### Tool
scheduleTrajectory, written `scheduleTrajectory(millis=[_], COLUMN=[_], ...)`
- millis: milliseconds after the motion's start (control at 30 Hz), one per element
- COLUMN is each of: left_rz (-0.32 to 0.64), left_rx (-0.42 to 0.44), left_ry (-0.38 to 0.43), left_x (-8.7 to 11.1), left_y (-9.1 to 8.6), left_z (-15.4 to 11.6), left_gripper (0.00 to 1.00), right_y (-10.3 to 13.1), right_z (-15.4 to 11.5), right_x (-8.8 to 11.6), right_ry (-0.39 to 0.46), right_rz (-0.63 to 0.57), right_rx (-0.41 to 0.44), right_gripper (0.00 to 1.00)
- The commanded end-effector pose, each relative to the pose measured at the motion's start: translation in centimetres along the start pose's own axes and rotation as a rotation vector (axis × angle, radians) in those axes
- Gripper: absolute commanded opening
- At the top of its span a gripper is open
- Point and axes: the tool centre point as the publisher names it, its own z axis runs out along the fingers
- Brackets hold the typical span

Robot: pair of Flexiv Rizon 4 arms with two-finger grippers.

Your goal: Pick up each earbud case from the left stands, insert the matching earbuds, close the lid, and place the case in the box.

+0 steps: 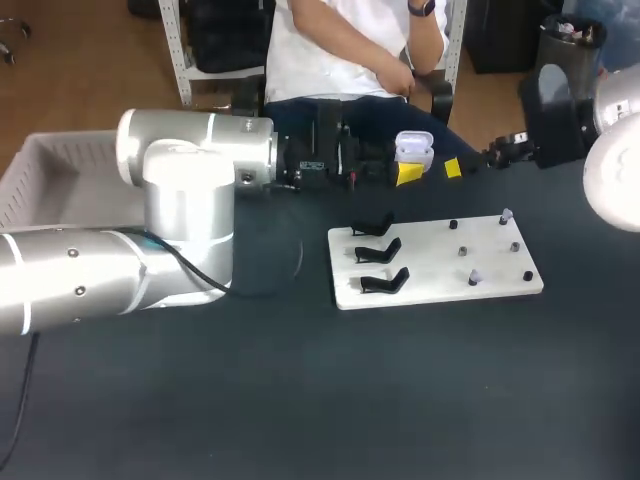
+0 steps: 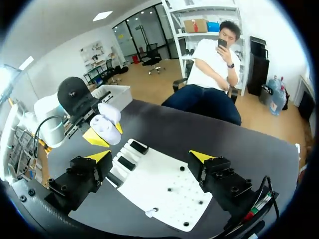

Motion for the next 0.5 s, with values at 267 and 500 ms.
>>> scheduleTrajectory(millis=[267, 500], left_rz=[-0.003, 0.015], left_rx=[-0.059, -0.081], left_ry=[-0.011, -0.017], left_x=[0.0, -0.6], left_y=[0.5, 1.1], left_z=[-2.1, -2.4], left_gripper=[0.00, 0.00], right_y=[-2.6, -5.1], right_z=[0.4, -0.1], right_x=[2.7, 5.1], right_ry=[0.196, 0.331], right_rz=[0.062, 0.062], right_rx=[0.310, 0.413], right_gripper=[1.00, 1.00])
